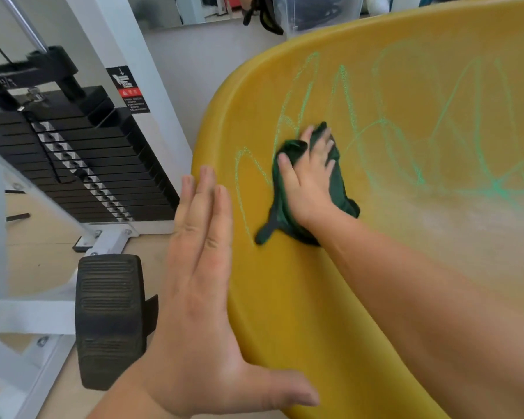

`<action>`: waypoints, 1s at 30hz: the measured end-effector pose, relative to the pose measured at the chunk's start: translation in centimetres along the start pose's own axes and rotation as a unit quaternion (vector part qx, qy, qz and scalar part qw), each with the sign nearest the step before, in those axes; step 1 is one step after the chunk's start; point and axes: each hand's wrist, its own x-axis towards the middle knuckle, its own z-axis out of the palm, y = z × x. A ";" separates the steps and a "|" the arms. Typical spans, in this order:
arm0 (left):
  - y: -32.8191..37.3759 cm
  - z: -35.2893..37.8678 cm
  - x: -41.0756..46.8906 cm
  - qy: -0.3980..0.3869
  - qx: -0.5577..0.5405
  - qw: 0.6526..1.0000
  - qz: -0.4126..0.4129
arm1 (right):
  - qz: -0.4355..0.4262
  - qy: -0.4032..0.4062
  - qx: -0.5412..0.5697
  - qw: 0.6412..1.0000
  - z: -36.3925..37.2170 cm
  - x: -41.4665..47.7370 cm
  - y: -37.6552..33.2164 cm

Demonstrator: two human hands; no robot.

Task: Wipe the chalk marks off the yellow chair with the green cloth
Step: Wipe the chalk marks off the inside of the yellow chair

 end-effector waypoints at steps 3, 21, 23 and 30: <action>0.1 0.3 0.0 0.017 -0.023 1.000 -0.007 | -0.142 -0.015 0.082 0.986 0.6 -4.1 -3.8; 0.2 0.9 0.2 0.058 -0.024 0.998 -0.014 | -0.310 -0.039 0.118 0.943 0.7 -6.4 -4.4; 0.2 0.8 0.2 0.051 -0.014 0.999 -0.009 | -0.254 -0.004 0.078 0.964 0.3 -2.8 -2.7; -0.3 0.6 0.0 0.038 0.014 0.999 -0.009 | -0.138 0.014 0.112 0.984 0.9 -2.9 -5.9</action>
